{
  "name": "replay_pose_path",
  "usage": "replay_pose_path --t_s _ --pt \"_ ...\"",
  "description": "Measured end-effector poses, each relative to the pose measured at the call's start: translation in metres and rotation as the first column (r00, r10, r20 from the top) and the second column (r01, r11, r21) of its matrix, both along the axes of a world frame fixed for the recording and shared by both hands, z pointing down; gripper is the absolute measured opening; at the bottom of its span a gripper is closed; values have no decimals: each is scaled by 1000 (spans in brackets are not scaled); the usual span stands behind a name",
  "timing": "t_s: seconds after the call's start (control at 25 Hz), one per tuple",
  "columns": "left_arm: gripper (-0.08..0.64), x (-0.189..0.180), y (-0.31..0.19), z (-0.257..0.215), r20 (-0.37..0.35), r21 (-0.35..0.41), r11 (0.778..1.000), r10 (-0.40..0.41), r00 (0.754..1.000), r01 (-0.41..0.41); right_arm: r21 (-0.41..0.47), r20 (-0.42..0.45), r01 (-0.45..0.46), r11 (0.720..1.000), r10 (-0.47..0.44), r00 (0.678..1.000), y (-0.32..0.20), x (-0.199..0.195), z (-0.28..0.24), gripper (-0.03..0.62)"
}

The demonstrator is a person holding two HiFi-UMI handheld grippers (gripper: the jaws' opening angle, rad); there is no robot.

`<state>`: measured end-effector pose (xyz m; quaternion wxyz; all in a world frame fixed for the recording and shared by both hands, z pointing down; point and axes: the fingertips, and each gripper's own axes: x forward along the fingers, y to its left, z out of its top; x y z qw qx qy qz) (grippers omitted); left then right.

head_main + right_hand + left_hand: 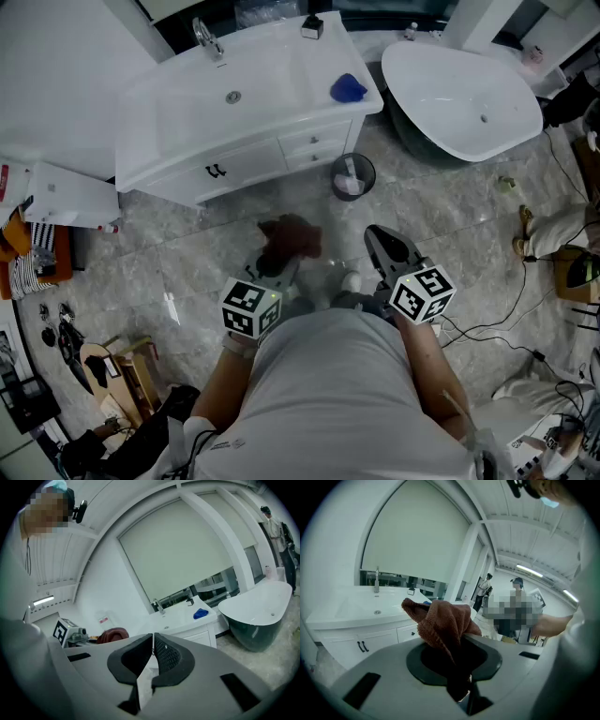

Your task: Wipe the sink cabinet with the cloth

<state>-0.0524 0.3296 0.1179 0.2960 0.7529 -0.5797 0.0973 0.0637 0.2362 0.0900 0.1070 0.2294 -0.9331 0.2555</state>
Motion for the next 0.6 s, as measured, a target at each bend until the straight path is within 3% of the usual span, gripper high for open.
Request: replay_pose_path --t_s 0.4,0.6 --pt "67 44 -36 -9 12 14 996 -90 996 90 -8 46 53 999 -53 998 -24 49 -3 31" --pt "67 55 -31 -3 46 -32 991 -129 991 131 -60 104 62 996 -55 993 -35 64 1 31"
